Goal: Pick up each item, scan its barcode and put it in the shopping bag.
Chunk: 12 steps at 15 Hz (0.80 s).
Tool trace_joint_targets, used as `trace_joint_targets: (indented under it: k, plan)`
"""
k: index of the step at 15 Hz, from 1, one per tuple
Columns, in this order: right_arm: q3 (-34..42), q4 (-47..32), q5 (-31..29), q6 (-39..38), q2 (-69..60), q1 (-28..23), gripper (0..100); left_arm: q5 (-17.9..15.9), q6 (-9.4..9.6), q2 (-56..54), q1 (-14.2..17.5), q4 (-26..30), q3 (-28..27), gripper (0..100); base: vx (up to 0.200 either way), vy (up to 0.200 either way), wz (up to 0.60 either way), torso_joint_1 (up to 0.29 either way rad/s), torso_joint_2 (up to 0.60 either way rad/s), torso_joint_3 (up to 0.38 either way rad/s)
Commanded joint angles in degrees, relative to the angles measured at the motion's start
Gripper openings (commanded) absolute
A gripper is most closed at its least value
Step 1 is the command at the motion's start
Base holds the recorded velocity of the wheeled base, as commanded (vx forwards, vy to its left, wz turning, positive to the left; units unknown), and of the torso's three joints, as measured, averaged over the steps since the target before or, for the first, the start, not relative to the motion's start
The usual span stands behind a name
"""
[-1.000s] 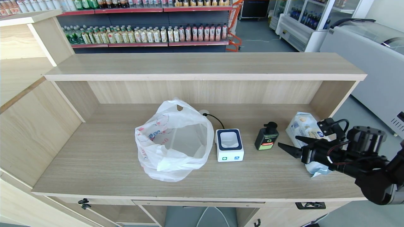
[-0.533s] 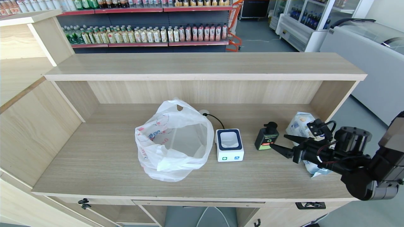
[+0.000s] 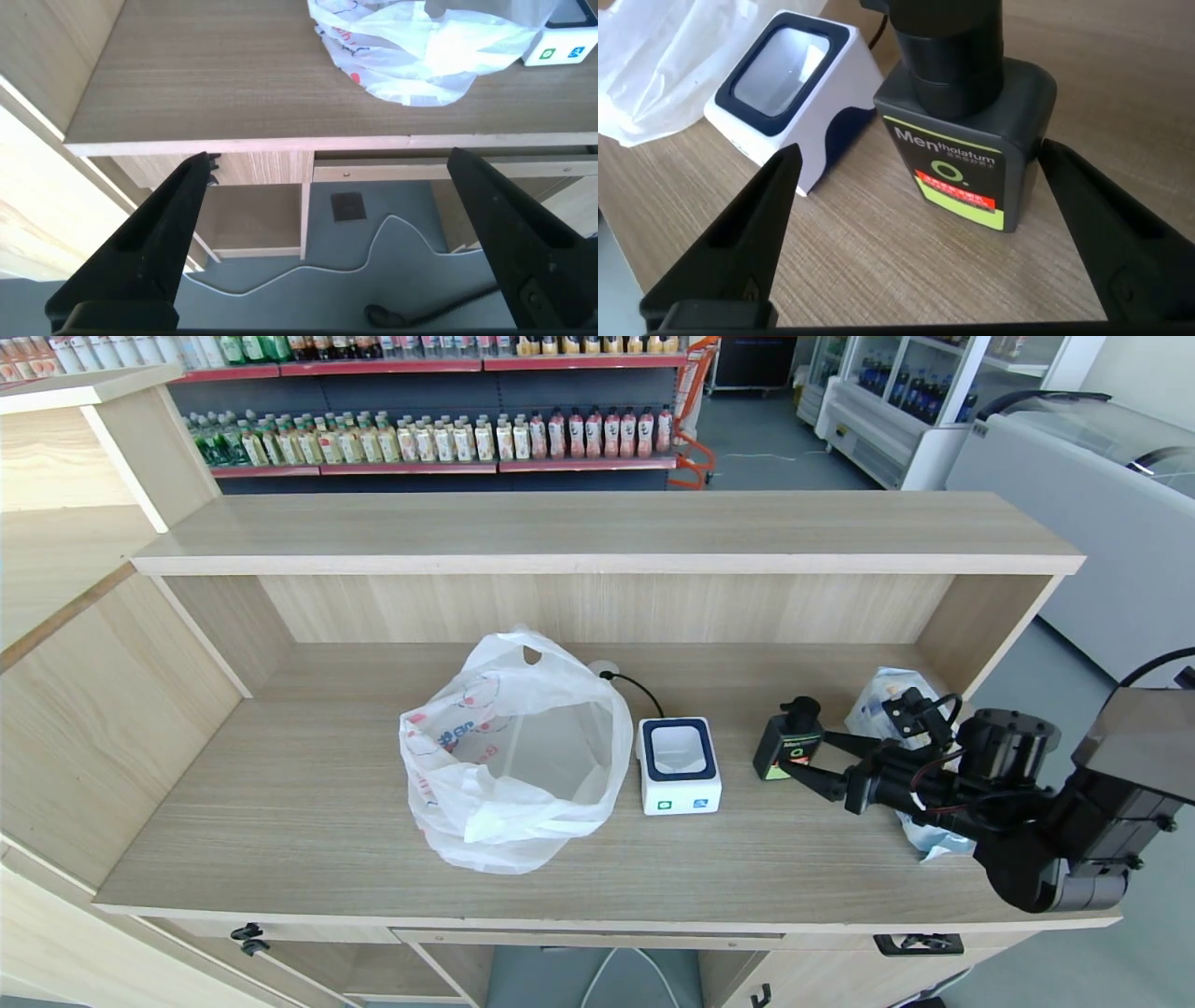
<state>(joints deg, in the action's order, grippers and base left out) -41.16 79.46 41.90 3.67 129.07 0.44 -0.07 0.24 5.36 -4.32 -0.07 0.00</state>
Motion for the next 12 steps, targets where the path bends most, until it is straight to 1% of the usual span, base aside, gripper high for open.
trace_joint_targets:
  k: [1,6,9,12]
  plan:
    - [-1.4,0.0,0.0,0.0,1.5,0.3,100,0.0,0.02,0.1,0.0,0.0,0.0,100,0.0,0.0,0.0,0.0,0.0,0.0]
    - [-6.7,0.0,0.9,-0.5,5.5,0.8,100,0.0,0.02,0.1,0.0,0.0,0.0,100,0.0,0.0,0.0,0.0,0.0,0.0]
    - [-11.4,-0.1,1.2,-0.9,8.2,0.9,100,0.0,0.02,0.1,0.0,0.0,0.0,100,0.0,0.0,0.0,0.0,0.0,0.0]
    - [-12.0,0.0,1.3,-1.2,8.8,1.9,100,0.0,0.02,0.1,0.0,0.0,0.0,100,0.0,0.0,0.0,0.0,0.0,0.0]
